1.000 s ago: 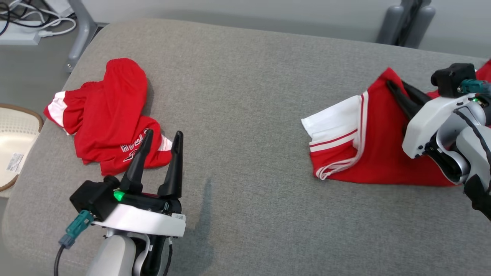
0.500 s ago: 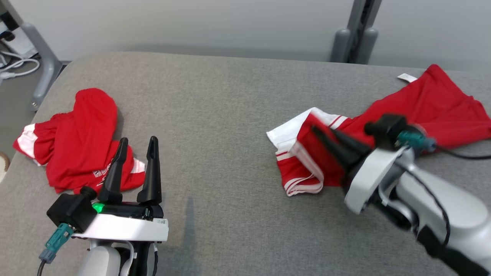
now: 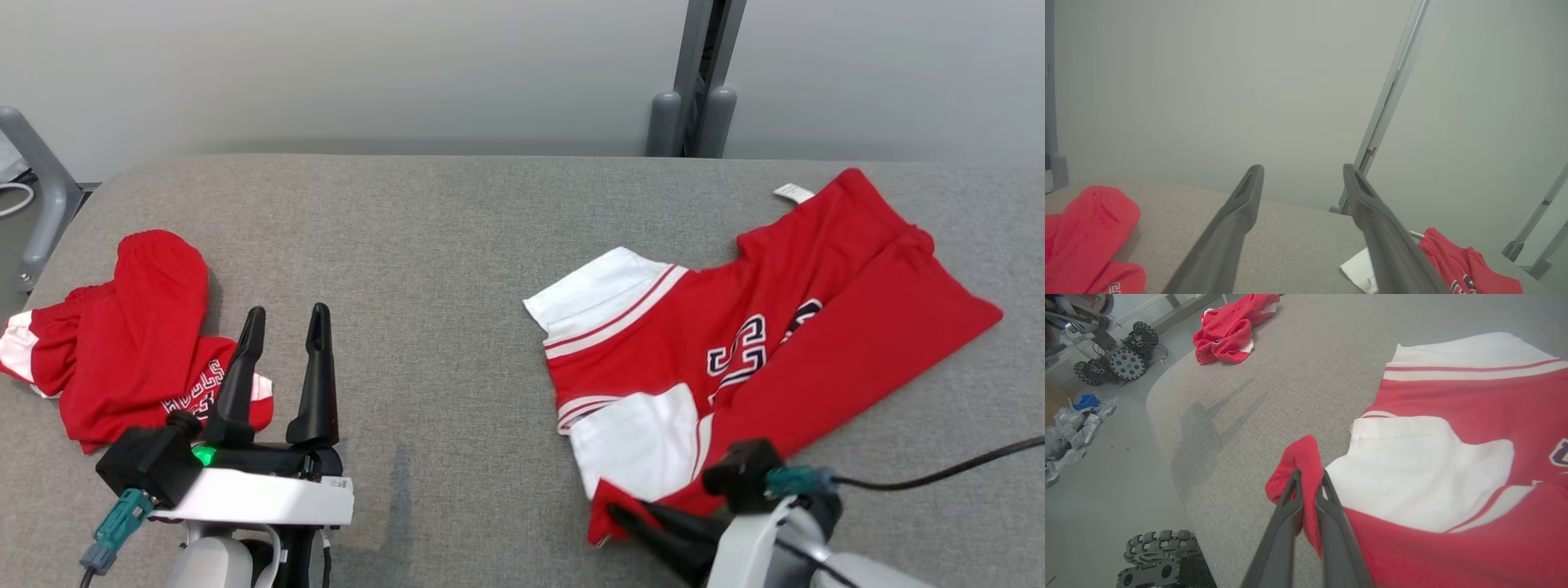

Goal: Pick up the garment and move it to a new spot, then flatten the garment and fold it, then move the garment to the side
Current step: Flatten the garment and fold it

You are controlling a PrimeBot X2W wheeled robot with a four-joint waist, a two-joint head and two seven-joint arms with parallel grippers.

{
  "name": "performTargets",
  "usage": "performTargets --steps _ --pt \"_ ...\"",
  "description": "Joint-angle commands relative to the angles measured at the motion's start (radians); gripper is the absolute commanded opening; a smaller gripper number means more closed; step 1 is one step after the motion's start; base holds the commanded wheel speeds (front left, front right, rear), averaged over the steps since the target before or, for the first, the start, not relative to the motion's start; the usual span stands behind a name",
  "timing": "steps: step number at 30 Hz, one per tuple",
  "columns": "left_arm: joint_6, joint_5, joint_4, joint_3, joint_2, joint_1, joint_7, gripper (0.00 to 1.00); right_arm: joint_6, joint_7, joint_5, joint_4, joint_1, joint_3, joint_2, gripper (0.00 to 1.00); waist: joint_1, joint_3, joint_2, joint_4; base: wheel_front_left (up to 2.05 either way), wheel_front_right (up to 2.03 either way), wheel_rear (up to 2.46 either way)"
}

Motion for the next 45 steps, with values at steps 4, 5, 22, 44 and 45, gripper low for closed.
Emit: performTargets --steps 4,5,22,44,45 --pt "0.002 0.008 -0.002 0.007 0.004 0.011 0.001 1.0 0.0 0.006 -0.049 -0.029 0.042 -0.036 0.06 0.0 0.0 0.001 -0.0001 -0.004 0.0 0.0 0.0" --pt "0.001 0.009 -0.002 0.006 0.003 0.009 0.001 1.0 0.0 0.0 -0.06 -0.034 0.047 -0.047 0.082 0.0 0.0 0.002 -0.0001 -0.003 0.0 0.0 0.0" --pt "0.006 0.012 0.003 0.013 0.003 0.017 0.001 1.0 0.0 0.071 -0.246 0.049 0.142 -0.178 0.201 1.0 0.0 -0.013 -0.0001 0.004 0.0 0.0 0.0" --pt "-0.002 0.017 0.029 -0.048 0.003 0.039 0.001 1.0 0.0 -0.295 -0.674 0.002 0.299 -1.06 0.31 1.0 0.0 -0.019 -0.0001 -0.08 0.0 0.0 0.0" --pt "-0.002 0.017 0.037 -0.053 0.003 0.039 0.001 1.0 0.0 -0.296 -0.683 -0.007 0.311 -1.077 0.329 1.0 0.0 -0.018 -0.0001 -0.081 0.0 0.0 0.0"
